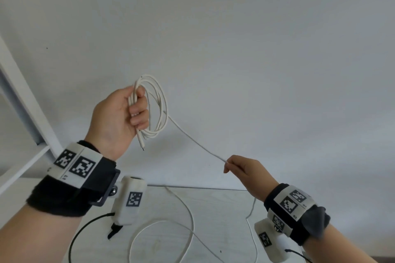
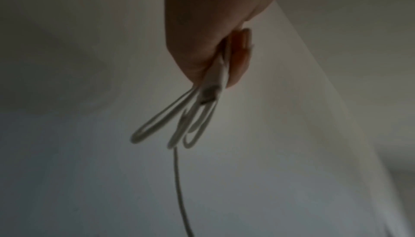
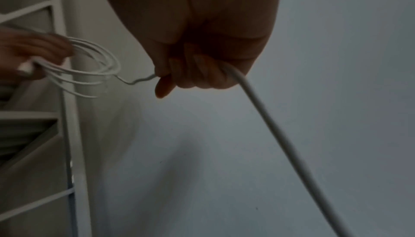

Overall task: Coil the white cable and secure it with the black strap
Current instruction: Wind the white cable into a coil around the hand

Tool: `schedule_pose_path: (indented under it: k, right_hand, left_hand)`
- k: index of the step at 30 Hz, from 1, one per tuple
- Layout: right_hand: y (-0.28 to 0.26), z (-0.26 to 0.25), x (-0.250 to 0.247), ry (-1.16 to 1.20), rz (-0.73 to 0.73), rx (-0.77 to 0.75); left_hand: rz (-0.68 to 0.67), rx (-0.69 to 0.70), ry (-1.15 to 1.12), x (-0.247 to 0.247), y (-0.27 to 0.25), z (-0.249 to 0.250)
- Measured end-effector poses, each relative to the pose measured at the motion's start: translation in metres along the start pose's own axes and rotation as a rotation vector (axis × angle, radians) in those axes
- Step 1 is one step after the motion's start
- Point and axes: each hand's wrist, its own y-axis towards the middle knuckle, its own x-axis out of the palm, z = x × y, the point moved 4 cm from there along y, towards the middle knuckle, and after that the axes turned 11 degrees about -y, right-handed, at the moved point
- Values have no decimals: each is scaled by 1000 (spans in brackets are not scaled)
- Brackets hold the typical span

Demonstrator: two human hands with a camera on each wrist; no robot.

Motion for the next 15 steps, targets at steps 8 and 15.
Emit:
schedule_pose_path:
  k: [8,15]
  right_hand:
    - [-5,-47,-9,-232,-87,-97]
    - [-6,-74,-16,-337,-113,-169]
  left_hand:
    - [14,-6,275,6,-1,-34]
    - [-77,-79,542,11,-4,-54]
